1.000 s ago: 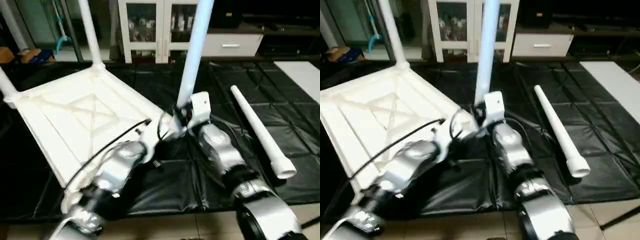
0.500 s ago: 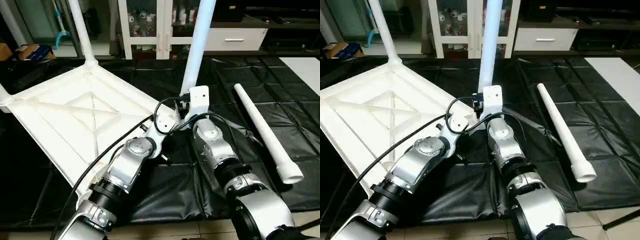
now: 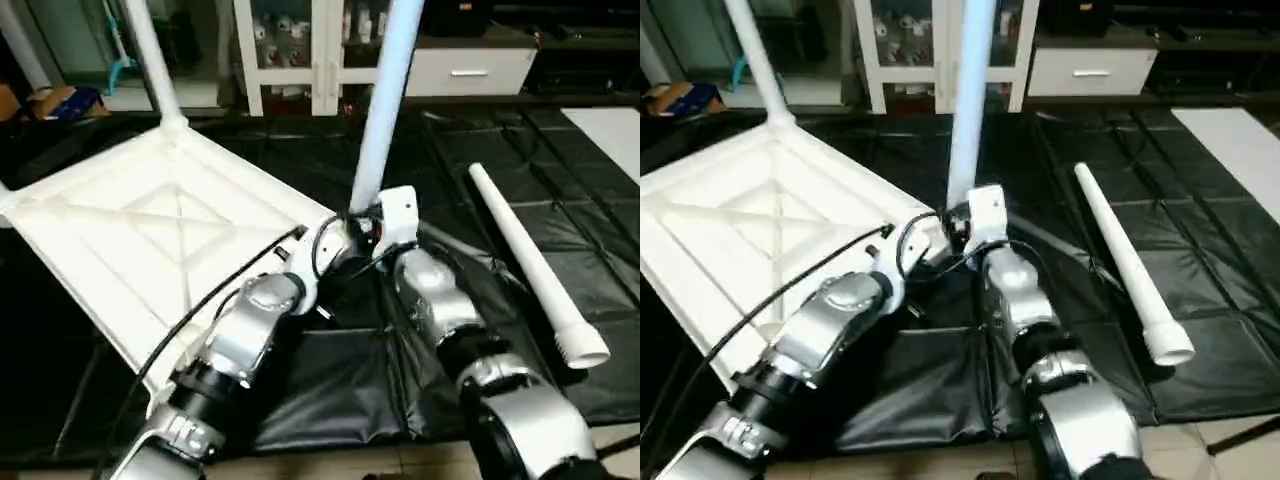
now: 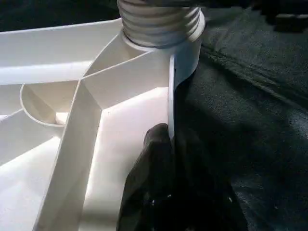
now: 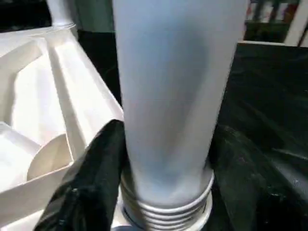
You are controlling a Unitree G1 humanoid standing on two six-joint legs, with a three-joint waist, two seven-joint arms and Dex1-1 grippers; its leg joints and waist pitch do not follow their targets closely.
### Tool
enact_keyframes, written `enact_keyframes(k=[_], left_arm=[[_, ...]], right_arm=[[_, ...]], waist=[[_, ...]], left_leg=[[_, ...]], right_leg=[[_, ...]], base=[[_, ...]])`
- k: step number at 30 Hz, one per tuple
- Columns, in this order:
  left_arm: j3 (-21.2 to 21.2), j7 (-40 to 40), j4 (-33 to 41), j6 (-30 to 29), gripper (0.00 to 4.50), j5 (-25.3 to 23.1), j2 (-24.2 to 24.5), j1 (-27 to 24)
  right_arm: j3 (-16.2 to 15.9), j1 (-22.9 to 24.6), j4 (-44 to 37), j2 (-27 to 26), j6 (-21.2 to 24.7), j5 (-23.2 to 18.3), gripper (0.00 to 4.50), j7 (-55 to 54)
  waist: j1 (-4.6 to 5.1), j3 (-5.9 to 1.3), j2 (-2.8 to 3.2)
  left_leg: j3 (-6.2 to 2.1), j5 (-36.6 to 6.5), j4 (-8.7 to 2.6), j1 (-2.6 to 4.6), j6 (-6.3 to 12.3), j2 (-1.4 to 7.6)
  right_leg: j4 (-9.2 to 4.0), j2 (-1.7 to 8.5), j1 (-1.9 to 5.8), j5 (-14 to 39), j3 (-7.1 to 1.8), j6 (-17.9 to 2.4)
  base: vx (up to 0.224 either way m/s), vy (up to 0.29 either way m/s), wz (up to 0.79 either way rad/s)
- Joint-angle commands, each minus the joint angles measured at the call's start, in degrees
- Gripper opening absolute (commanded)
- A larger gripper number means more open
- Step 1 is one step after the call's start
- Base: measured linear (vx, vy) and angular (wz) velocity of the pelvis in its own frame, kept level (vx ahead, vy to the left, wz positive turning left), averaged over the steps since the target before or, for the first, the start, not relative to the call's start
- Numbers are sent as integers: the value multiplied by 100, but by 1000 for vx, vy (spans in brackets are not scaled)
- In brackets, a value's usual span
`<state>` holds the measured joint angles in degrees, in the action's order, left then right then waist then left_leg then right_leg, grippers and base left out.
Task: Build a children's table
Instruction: Insert table leg to table base
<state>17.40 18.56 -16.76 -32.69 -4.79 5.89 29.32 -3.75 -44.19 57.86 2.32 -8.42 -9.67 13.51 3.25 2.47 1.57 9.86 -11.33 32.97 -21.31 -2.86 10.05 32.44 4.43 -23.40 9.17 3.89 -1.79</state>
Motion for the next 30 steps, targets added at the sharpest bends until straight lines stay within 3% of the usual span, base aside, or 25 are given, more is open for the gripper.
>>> enact_keyframes(k=[1,4,5,7,9,10,13,14,23,26,28,30], left_arm=[[-326,-119,112,81,0,-107,246,-108],[-317,-88,143,80,0,-103,276,-133],[-309,-66,166,82,0,-102,298,-152],[-281,2,228,87,0,-92,346,-195],[-256,54,253,81,0,-77,372,-213],[-195,187,285,120,0,-47,430,-254],[-89,401,355,159,0,4,540,-346],[-53,468,377,185,0,15,580,-372],[455,1828,742,467,0,251,1164,-701],[587,2183,892,517,0,325,1312,-800],[636,2369,991,517,0,405,1373,-860],[778,2786,1183,663,0,524,1545,-969]], right_arm=[[137,-6,-164,143,140,-120,279,182],[157,-20,-258,198,138,-159,279,329],[159,-10,-353,251,142,-184,311,450],[188,69,-638,364,197,-285,311,841],[207,113,-742,402,243,-330,343,1002],[206,223,-953,496,333,-401,353,1310],[183,433,-1297,682,460,-494,364,1780],[185,493,-1397,736,509,-535,387,1912],[103,1060,-2342,1696,1028,-963,387,3887],[16,1175,-2565,2000,1219,-1045,387,4490],[-48,1216,-2656,2162,1300,-1074,387,4804],[-211,1300,-2859,2514,1520,-1115,387,5456]], waist=[[-82,-378,-46],[-120,-409,-40],[-125,-410,-47],[-142,-406,-49],[-152,-399,-47],[-157,-396,-68],[-189,-387,-59],[-204,-387,-55],[-339,-357,-37],[-393,-351,-37],[-430,-351,-24],[-444,-339,-39]], left_leg=[[-53,-703,-304,-46,767,261],[-46,-287,-240,-60,985,259],[-39,-178,-224,-67,1056,259],[-36,-165,-206,-69,1117,262],[-32,-206,-198,-63,1134,270],[-31,-291,-200,-68,1111,273],[-32,-389,-197,-49,1064,282],[-31,-445,-200,-45,1026,279],[-27,-919,-215,-12,700,287],[-32,-951,-225,2,678,295],[-16,-1043,-222,55,665,302],[-24,-1092,-240,32,624,307]], right_leg=[[-249,383,359,595,-218,-1429],[-171,376,339,122,-221,-1562],[-155,367,332,32,-213,-1602],[-140,354,339,10,-208,-1625],[-141,349,316,53,-207,-1638],[-148,352,330,168,-208,-1604],[-162,338,316,333,-208,-1550],[-166,338,313,424,-210,-1536],[-217,320,264,1063,-223,-1328],[-222,308,273,1034,-222,-1315],[-227,308,242,1082,-225,-1341],[-233,318,270,1195,-223,-1317]], base=[[0,0,0],[0,0,0],[0,0,0],[0,0,0],[0,0,0],[0,0,0],[0,0,0],[0,0,0],[0,0,0],[0,0,0],[0,0,0],[0,0,0]])
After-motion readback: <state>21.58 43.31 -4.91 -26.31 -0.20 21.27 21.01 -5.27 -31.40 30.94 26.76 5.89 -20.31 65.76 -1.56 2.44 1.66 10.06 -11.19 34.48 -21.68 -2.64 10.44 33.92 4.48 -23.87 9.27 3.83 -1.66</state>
